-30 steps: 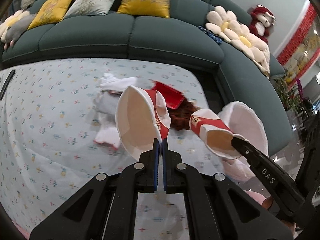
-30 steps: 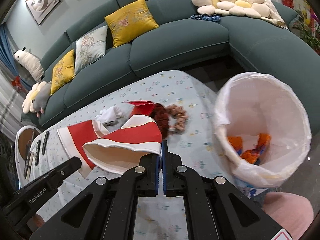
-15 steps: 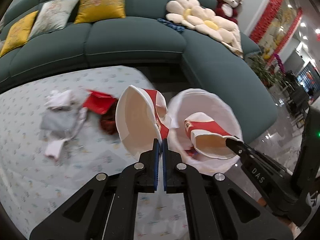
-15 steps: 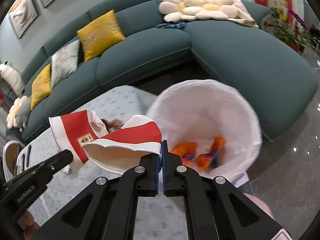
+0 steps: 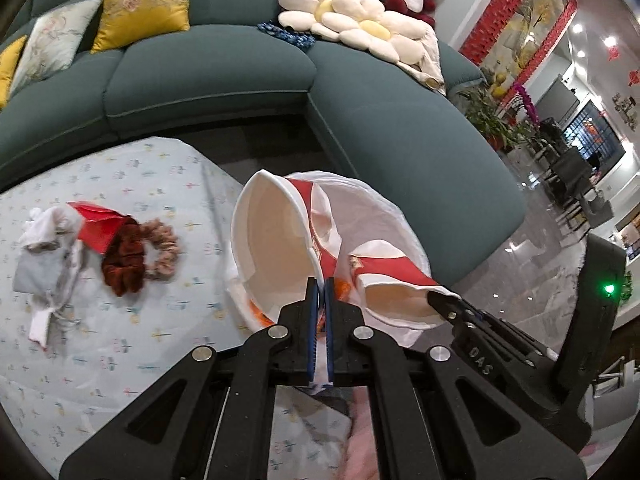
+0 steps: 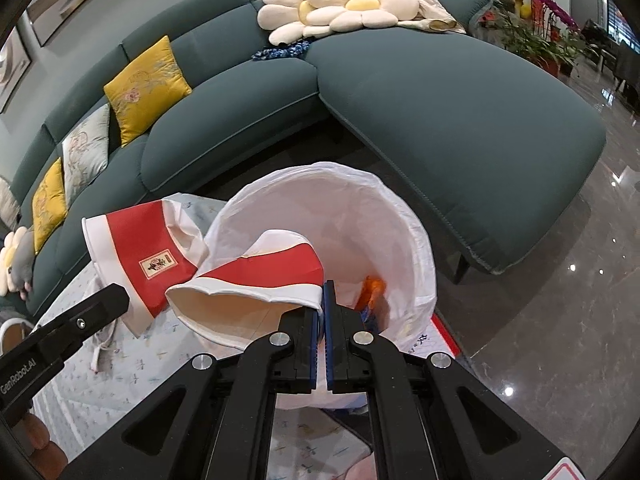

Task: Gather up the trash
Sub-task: 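Carry the cup and paper bag over the white bin and open both tools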

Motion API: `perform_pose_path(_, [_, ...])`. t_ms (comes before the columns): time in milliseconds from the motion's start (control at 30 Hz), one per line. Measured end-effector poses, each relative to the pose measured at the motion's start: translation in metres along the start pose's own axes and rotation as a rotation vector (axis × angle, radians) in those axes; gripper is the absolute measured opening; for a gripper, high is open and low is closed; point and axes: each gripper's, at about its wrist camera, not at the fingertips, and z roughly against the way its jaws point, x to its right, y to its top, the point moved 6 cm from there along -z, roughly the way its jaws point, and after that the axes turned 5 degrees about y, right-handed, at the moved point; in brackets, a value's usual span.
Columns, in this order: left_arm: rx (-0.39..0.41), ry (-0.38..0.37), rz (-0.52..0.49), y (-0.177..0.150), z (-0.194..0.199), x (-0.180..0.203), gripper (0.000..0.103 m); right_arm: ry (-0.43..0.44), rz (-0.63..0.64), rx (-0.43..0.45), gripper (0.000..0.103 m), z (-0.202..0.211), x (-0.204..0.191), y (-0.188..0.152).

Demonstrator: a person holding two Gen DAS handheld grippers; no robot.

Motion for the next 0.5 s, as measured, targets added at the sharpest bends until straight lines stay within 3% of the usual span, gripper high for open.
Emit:
perform_pose_path(33, [-0.004, -0.004, 0.009, 0.001, -0.002, 0.001, 0.006, -0.01, 0.0, -0.002, 0.004, -0.001, 0.002, 0.001])
perform_pose_path(133, [-0.003, 0.005, 0.029, 0.004, -0.006, 0.002, 0.031, -0.024, 0.001, 0.009, 0.019, -0.001, 0.004, 0.007])
perform_pose_path(167, [0.004, 0.017, 0.034, 0.005, -0.005, 0.0, 0.036, -0.028, 0.0, 0.015, 0.029, -0.001, 0.004, 0.008])
perform_pose_path(200, [0.007, 0.022, 0.035, 0.005, -0.004, 0.0, 0.036, -0.031, -0.001, 0.021, 0.035, 0.001, 0.004, 0.01])
perform_pose_path(500, [0.011, 0.07, 0.082, 0.002, 0.002, -0.033, 0.04, -0.009, 0.025, 0.027, 0.038, 0.003, -0.015, 0.013])
